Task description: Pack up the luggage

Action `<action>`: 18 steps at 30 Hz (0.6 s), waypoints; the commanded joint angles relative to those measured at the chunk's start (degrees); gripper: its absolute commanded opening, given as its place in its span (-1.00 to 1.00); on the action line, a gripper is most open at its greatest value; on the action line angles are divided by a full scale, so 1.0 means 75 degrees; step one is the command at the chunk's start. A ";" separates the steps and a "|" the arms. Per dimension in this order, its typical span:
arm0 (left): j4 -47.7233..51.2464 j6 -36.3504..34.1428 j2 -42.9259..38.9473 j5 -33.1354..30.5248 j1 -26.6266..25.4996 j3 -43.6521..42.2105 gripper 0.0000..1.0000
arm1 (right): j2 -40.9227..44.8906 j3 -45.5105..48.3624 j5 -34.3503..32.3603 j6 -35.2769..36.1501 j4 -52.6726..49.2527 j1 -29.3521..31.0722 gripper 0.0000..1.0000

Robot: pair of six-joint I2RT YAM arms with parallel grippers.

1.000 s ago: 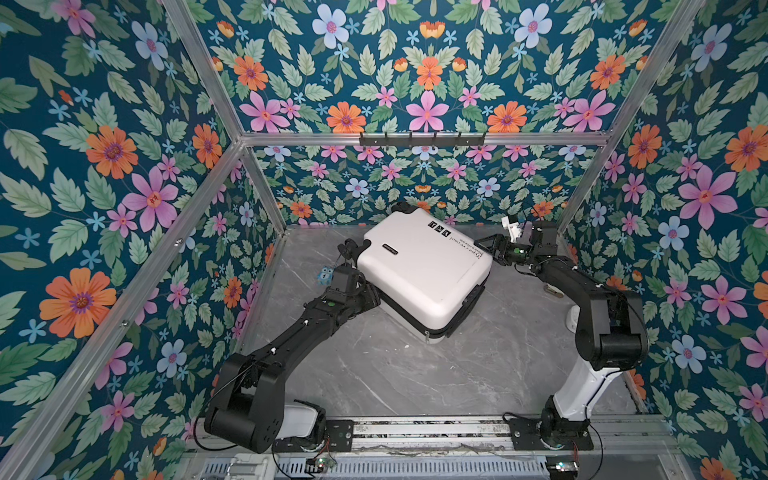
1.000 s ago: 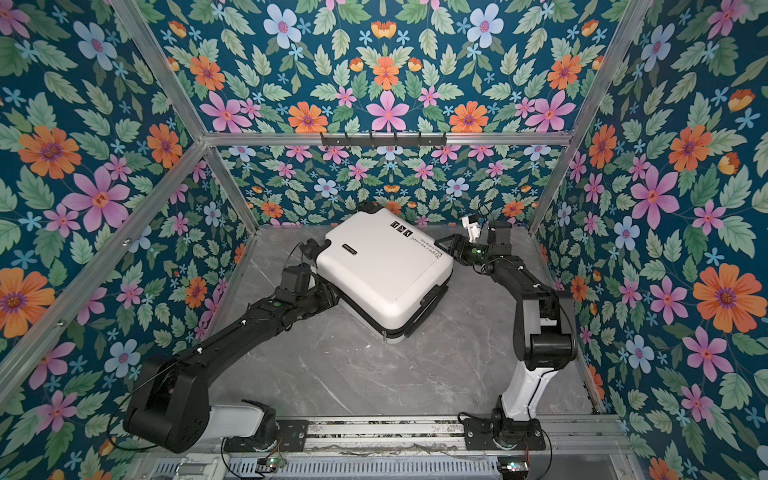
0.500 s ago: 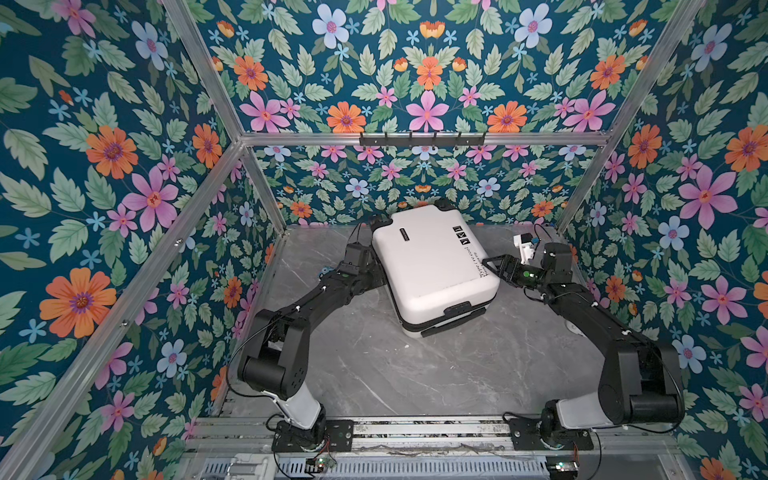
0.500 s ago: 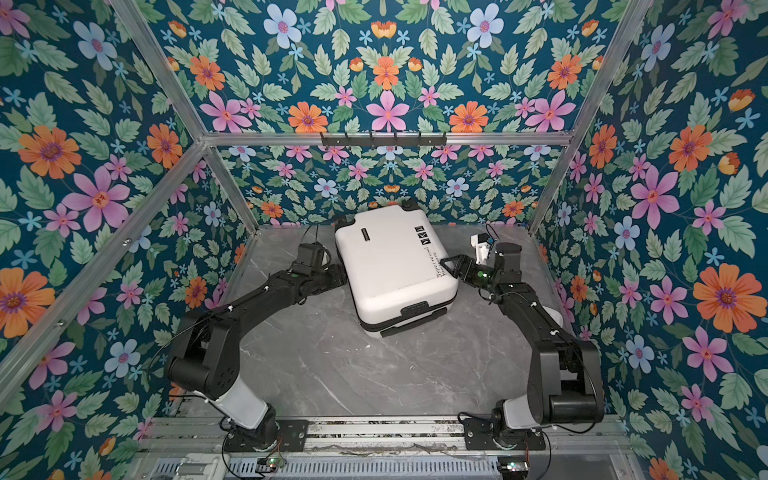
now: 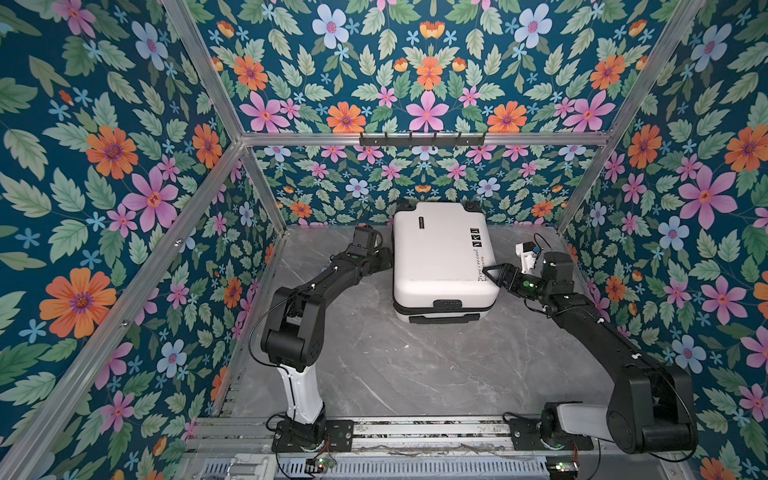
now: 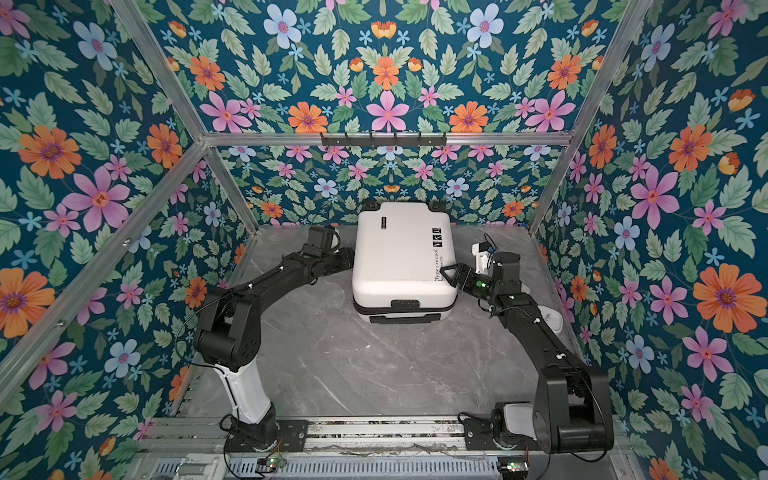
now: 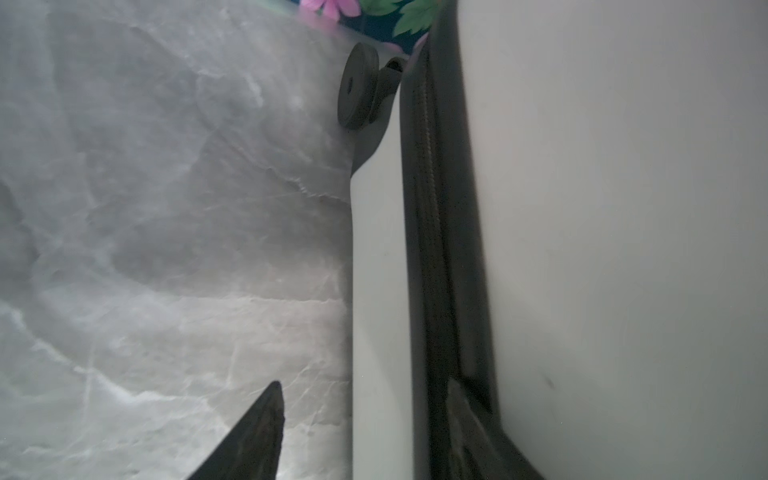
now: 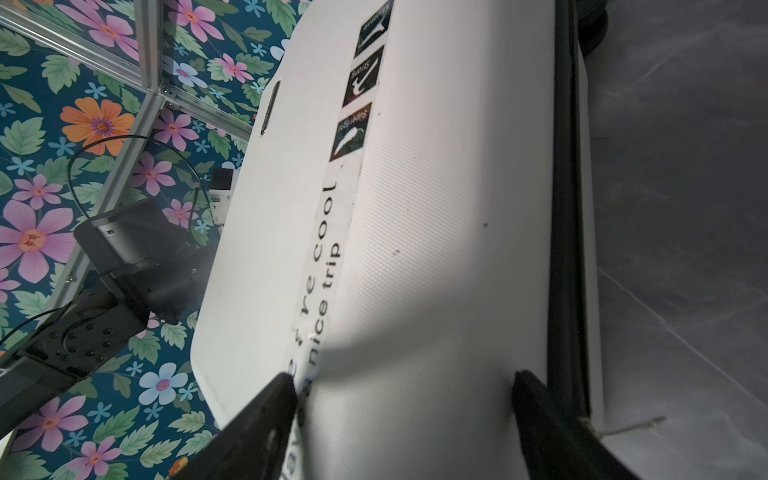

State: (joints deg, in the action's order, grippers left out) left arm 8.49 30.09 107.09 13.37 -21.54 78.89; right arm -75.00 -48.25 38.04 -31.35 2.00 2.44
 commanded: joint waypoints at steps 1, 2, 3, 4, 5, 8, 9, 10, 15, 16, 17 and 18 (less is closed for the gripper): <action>-0.0390 -0.0104 -0.0157 0.1229 -0.0116 0.0008 0.26 | -0.0105 -0.0269 0.0372 0.0123 -0.0715 0.0138 0.64; -0.0352 -0.0158 -0.0257 0.1153 -0.0108 -0.0046 0.27 | -0.0119 -0.0378 0.0236 0.0146 -0.0873 0.0139 0.65; -0.0301 -0.0218 -0.0421 0.1072 -0.0099 -0.0134 0.26 | -0.0122 -0.0508 0.0063 0.0178 -0.1092 0.0132 0.66; -0.0254 -0.0276 -0.0595 0.0990 -0.0077 -0.0267 0.26 | -0.0107 -0.0665 -0.0085 0.0227 -0.1357 0.0132 0.67; -0.0221 -0.0316 -0.0770 0.0934 -0.0046 -0.0383 0.26 | -0.0085 -0.0766 -0.0198 0.0279 -0.1563 0.0138 0.68; -0.0161 -0.0433 -0.1504 0.0806 0.0099 -0.1006 0.25 | 0.0128 -0.1047 -0.0621 0.0379 -0.2106 0.0133 0.70; -0.0117 -0.0475 -0.1774 0.0757 0.0148 -0.1242 0.25 | 0.0222 -0.1121 -0.0734 0.0418 -0.2275 0.0134 0.72; -0.0070 -0.0523 -0.2062 0.0738 0.0195 -0.1515 0.24 | 0.0328 -0.1179 -0.0838 0.0441 -0.2424 0.0132 0.72; -0.0453 -0.0638 -0.3441 0.0925 0.0235 -0.3082 0.20 | 0.0870 -0.1267 -0.1120 0.0518 -0.3033 0.0134 0.74; -0.0766 -0.0579 -0.3724 0.1072 0.0235 -0.3516 0.19 | 0.0993 -0.1229 -0.1114 0.0524 -0.3159 0.0133 0.74; -0.1081 -0.0524 -0.3959 0.1184 0.0235 -0.3912 0.18 | 0.1115 -0.1188 -0.1064 0.0517 -0.3248 0.0135 0.74; -0.1475 -0.0449 -0.4212 0.1296 0.0235 -0.4380 0.17 | 0.1254 -0.1121 -0.1011 0.0482 -0.3321 0.0140 0.74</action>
State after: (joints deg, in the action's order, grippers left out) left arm 3.95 26.70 78.52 19.92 -19.77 51.29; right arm -67.26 -57.10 30.92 -28.32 -19.38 3.42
